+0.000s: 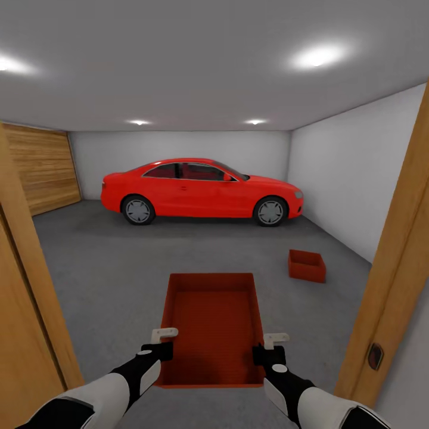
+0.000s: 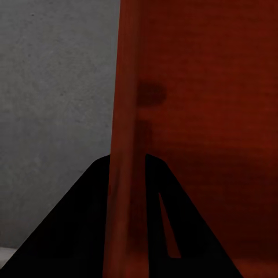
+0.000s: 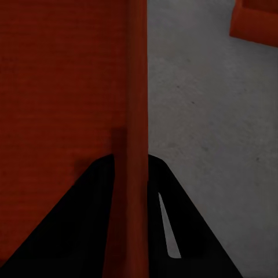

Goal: Move the two storage containers from the living room to the garage. In the garage, place one container on the floor and stack the other container on top of it (either order is fine).

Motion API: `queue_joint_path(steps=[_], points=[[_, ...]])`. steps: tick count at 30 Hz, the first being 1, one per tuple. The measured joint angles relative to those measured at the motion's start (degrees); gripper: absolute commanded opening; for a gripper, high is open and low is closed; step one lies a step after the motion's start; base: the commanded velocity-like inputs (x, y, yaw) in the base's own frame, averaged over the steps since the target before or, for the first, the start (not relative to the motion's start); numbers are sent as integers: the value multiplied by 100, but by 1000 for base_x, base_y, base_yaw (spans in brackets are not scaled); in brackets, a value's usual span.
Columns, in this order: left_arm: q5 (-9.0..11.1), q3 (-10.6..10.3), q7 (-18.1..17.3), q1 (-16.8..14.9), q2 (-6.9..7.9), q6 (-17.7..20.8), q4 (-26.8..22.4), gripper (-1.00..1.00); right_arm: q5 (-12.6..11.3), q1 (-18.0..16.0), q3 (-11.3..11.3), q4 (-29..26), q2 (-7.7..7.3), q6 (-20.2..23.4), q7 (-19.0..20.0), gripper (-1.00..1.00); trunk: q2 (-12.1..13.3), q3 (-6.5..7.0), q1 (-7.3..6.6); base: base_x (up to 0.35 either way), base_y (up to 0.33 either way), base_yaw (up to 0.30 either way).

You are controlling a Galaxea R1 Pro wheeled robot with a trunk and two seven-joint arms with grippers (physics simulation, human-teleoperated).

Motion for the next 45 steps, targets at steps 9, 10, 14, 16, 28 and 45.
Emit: queue_joint_path(steps=[9,10,14,16,28,45], points=[[-1,3,-1,0,-1,-10,9,-100,0,2,3,0,0,-4,-2,-100,0,0,-3,175,0,1],[-1,6,-2,0,-1,-13,9,-100,2,0,5,0,0,-4,-2,-100,0,0,-3,319,0,0],[0,7,-1,0,-1,-2,9,-100,0,0,4,0,0,8,1,-100,0,0,-3,321,0,0],[0,6,0,0,-1,-2,9,-100,-1,1,3,0,0,7,1,-100,0,0,-3,322,0,0],[-1,4,-1,0,-1,-10,9,-100,-2,2,5,0,0,-3,-1,-100,0,0,-3,322,0,0],[-1,5,-2,0,-1,-12,11,-100,0,2,4,0,0,-3,-2,-100,-1,0,-3,322,0,0]])
